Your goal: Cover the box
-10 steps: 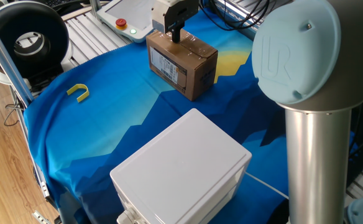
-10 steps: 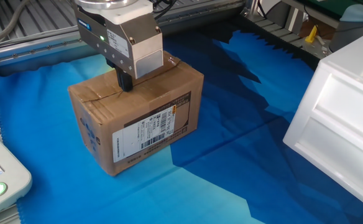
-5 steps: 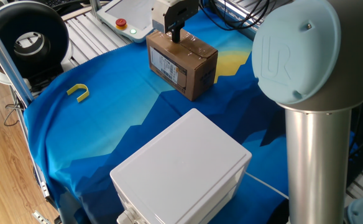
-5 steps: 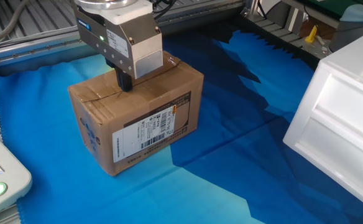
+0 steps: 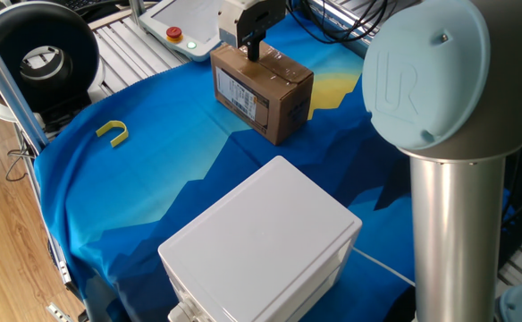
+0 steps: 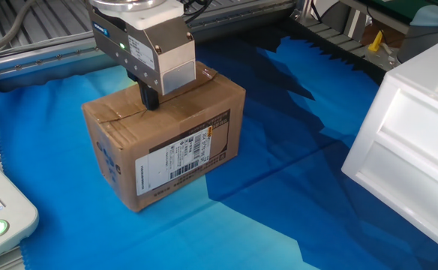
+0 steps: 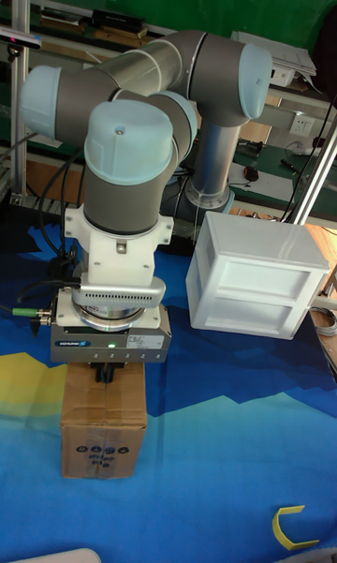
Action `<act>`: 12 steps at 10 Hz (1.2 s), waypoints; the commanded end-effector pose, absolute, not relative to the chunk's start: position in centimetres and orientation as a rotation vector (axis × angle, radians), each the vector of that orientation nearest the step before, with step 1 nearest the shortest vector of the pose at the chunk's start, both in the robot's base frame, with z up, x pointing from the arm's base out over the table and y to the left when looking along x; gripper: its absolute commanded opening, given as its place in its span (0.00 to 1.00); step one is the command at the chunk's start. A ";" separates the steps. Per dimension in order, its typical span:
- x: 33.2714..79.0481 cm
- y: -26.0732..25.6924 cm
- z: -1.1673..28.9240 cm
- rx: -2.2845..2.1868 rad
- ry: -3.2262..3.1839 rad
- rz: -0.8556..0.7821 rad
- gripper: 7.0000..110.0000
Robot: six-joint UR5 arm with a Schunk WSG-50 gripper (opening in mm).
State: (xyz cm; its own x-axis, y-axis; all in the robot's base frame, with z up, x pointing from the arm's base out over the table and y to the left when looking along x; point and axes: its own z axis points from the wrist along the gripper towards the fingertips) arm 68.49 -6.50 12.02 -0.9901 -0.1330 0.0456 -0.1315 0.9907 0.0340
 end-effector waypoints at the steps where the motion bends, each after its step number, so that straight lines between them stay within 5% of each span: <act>1: 68.6 -6.2 12.1 0.199 -3.091 -0.068 0.00; 12: 68.9 -6.6 12.4 0.192 -3.094 -0.043 0.00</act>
State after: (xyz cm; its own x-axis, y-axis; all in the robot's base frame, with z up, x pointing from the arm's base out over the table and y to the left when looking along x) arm 68.65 -6.61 12.24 -0.9903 -0.1306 0.0479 -0.1295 0.9912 0.0267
